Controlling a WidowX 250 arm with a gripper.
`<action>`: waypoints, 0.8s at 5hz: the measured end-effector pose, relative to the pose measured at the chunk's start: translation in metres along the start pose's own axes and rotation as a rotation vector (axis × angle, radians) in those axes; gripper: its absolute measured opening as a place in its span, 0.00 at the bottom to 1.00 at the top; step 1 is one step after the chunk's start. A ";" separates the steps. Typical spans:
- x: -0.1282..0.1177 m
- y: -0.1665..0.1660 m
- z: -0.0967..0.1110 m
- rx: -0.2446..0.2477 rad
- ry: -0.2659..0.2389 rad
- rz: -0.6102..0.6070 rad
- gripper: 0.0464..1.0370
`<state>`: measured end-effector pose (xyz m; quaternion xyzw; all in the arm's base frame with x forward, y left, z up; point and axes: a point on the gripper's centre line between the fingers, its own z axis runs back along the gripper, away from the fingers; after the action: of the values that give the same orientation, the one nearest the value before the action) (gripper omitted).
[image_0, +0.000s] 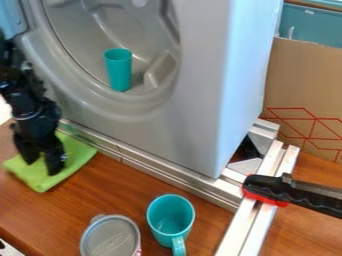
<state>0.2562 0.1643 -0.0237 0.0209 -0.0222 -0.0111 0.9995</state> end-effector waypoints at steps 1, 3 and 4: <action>0.011 -0.002 0.015 0.020 -0.051 0.025 0.96; 0.004 0.007 0.037 0.096 0.009 0.100 0.96; -0.004 0.001 0.053 0.060 0.044 0.060 0.96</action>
<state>0.2501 0.1628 0.0289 0.0505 -0.0009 0.0202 0.9985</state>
